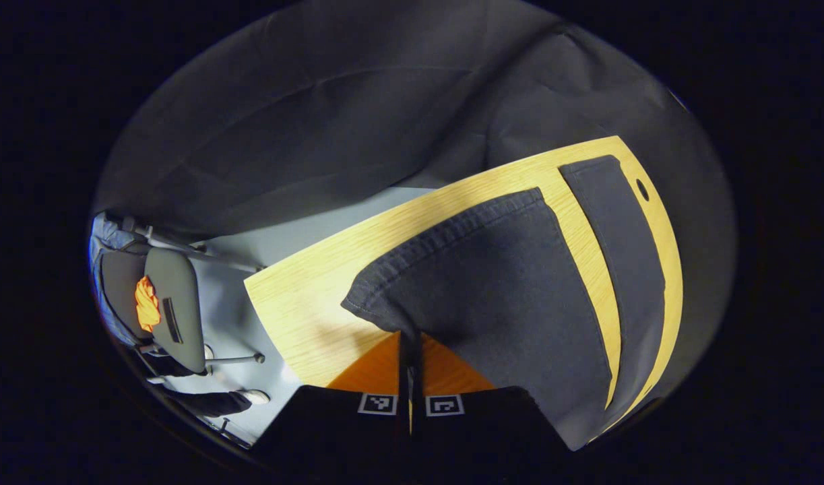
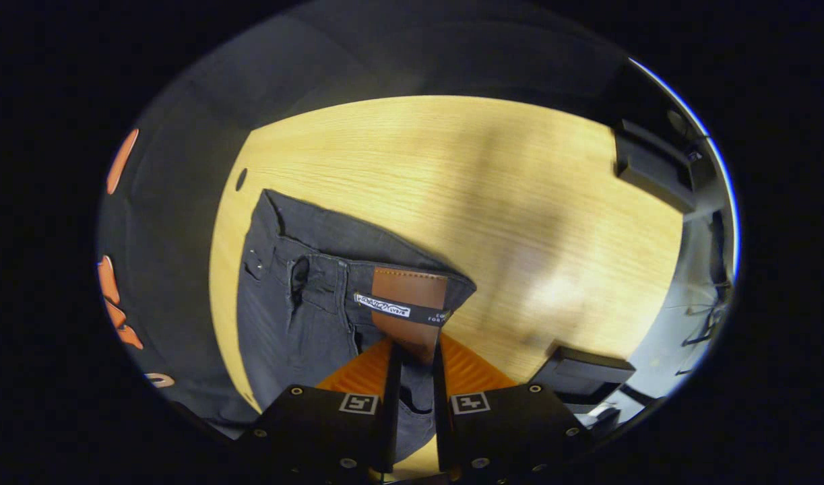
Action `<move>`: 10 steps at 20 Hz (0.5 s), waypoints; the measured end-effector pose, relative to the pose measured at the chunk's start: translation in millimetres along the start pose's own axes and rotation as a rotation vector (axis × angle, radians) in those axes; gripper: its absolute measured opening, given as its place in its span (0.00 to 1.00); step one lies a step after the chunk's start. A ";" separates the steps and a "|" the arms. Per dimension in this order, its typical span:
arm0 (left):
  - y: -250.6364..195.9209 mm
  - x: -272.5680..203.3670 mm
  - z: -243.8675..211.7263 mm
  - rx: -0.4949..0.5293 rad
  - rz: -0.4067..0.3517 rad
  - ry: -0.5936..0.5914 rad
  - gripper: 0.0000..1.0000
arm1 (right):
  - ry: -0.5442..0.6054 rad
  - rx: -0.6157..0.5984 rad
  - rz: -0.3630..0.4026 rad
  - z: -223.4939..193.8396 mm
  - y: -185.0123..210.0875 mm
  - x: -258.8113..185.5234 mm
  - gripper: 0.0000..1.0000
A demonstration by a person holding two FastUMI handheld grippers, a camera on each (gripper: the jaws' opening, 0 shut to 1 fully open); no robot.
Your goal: Grasp the waist and the cuffs of the jeans and fold them to make the two legs overlap; first hold the waist and fold one-third of the jeans toward the cuffs, then hold the cuffs and fold the remaining one-third in the same direction to finish folding.
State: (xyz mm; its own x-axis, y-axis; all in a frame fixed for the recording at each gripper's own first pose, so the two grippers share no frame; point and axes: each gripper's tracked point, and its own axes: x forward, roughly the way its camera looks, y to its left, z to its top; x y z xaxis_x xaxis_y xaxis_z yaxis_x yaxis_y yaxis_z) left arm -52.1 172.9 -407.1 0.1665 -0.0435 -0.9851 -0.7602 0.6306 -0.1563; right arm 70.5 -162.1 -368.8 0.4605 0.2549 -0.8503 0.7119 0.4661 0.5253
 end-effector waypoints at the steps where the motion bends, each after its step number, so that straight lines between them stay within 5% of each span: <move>1: -3.3 1.8 1.2 -0.006 -0.028 -0.007 0.01 | -0.015 0.027 0.040 -0.2 5.0 -5.7 0.10; 10: -59.4 -58.5 31.3 -0.008 -0.301 -0.137 0.01 | -0.102 0.015 0.214 1.5 57.2 -46.0 0.10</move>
State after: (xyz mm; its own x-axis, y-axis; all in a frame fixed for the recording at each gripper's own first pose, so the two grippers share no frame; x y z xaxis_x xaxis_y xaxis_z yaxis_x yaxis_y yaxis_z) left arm 3.0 162.2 -338.0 0.4666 -0.1218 -0.8761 -0.6689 0.5995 -0.4396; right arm 90.8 -148.5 -299.6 0.6523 0.2593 -0.7122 0.5997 0.3982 0.6942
